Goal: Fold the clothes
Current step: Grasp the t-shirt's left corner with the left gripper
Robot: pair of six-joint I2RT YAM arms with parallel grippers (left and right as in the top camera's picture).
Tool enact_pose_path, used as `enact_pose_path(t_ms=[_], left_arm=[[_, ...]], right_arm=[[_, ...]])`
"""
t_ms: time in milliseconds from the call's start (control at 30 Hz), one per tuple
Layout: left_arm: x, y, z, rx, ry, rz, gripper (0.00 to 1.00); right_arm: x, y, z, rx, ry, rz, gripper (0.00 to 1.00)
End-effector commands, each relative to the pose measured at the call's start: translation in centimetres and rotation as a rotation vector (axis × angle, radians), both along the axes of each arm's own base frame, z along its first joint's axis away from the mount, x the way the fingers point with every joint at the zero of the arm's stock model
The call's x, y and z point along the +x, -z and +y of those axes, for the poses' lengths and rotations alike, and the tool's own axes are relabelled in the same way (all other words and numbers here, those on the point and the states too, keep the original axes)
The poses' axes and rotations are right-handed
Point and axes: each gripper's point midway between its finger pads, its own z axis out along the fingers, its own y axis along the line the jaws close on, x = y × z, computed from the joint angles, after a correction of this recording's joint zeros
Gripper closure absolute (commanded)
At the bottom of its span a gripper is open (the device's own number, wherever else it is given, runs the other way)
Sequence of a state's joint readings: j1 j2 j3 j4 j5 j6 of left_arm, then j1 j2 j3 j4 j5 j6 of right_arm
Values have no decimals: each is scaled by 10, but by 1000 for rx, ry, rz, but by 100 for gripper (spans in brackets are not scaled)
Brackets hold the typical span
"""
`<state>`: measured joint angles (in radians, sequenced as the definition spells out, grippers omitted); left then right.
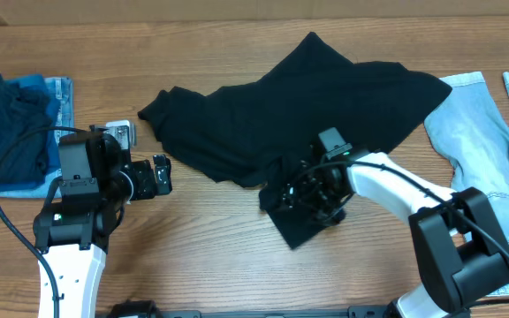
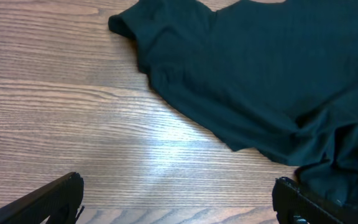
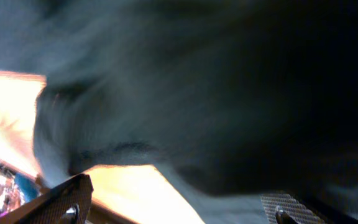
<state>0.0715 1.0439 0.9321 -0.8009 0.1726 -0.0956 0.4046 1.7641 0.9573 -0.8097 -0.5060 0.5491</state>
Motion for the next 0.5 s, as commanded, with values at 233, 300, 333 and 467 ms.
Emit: enact_pose_path(t_ms=[233,300,333,467], left_arm=[[7,17,-14,-86,16,67,0],[20,30,-24,-146,54,91,0],[27,35,-29,-171,70,93,2],[63,62,-56,-370,115,120,8]], right_arm=[[47,-1,-122,-332,115,-125,4],[63,-23,-129,-330,135,-191,2],[68,-33,-130,-328,139,-221,2],[87,-78,-127,-303,108,-370,1]])
